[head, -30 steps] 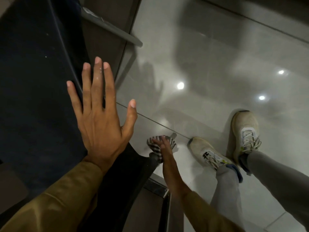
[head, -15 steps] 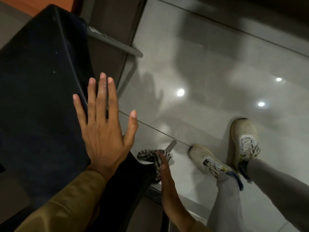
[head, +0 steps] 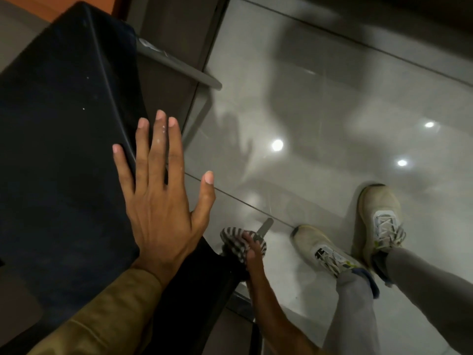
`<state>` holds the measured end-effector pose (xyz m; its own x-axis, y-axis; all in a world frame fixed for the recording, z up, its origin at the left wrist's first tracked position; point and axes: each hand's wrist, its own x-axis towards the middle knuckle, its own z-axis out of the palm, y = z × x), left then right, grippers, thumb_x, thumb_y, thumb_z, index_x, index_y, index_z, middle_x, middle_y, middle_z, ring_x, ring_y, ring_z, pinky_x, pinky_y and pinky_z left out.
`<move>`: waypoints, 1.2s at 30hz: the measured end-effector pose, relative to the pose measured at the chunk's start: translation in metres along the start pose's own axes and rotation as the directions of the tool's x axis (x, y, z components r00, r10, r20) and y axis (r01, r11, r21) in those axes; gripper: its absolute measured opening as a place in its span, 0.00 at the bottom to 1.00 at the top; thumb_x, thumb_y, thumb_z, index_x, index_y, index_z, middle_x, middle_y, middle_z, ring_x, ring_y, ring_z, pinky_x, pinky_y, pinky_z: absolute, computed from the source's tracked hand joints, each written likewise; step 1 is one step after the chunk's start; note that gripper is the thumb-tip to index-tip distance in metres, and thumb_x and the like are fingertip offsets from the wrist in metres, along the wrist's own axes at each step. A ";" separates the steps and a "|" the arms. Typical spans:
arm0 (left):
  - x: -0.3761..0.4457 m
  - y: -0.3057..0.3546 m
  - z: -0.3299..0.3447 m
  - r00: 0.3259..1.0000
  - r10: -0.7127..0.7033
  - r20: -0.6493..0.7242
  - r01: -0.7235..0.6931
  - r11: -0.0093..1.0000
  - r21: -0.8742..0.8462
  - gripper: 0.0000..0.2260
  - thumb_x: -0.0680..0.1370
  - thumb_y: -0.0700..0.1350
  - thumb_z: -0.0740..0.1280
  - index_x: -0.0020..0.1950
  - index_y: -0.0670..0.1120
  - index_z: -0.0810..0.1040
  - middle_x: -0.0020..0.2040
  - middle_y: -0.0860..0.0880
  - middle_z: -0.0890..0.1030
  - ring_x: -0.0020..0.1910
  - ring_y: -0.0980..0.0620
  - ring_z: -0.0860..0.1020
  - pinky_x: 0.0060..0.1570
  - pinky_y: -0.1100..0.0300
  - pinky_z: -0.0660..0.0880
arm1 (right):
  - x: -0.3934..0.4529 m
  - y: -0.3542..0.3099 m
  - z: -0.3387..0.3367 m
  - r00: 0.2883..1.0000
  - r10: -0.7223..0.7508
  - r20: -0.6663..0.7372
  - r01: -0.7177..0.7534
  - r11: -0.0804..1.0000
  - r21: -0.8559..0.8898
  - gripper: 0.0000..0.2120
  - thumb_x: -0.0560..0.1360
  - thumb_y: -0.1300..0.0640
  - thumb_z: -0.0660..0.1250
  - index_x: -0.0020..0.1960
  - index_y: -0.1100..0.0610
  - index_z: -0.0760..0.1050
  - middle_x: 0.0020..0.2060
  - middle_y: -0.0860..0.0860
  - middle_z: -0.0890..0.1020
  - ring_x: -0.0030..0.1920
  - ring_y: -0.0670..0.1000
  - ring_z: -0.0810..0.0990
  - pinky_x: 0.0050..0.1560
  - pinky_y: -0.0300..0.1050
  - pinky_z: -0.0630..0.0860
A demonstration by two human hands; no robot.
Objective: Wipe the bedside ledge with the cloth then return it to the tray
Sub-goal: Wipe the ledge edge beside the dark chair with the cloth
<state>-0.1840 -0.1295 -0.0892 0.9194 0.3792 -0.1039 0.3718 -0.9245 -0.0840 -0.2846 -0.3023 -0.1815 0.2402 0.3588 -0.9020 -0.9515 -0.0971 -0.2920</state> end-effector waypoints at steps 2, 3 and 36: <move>0.000 0.001 -0.001 1.000 0.006 0.001 -0.006 1.000 -0.009 0.34 0.87 0.59 0.51 0.87 0.40 0.57 0.88 0.42 0.58 0.88 0.40 0.54 0.87 0.35 0.48 | -0.001 0.008 0.005 0.999 -0.052 -0.007 0.052 0.998 0.034 0.25 0.84 0.37 0.52 0.76 0.48 0.66 0.85 0.51 0.61 0.79 0.44 0.65 0.79 0.35 0.64; 0.000 0.001 -0.001 1.000 0.010 -0.001 -0.010 1.000 -0.012 0.33 0.87 0.59 0.51 0.87 0.40 0.57 0.88 0.42 0.58 0.88 0.40 0.54 0.87 0.35 0.48 | 0.005 0.009 0.003 0.999 -0.043 -0.020 0.044 0.999 0.011 0.24 0.84 0.37 0.52 0.75 0.46 0.65 0.84 0.51 0.61 0.77 0.42 0.66 0.74 0.28 0.67; 0.000 -0.001 0.005 1.000 -0.017 -0.018 0.017 1.000 0.020 0.32 0.87 0.58 0.52 0.87 0.42 0.59 0.88 0.43 0.59 0.88 0.42 0.55 0.88 0.38 0.48 | 0.012 -0.007 -0.037 0.966 0.170 0.193 -0.131 0.971 -0.201 0.32 0.64 0.17 0.64 0.68 0.18 0.65 0.74 0.23 0.63 0.70 0.25 0.63 0.79 0.41 0.54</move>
<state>-0.1850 -0.1288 -0.0940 0.9153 0.3938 -0.0845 0.3848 -0.9170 -0.1054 -0.2679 -0.3319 -0.2019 0.0330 0.5093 -0.8600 -0.9165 -0.3277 -0.2292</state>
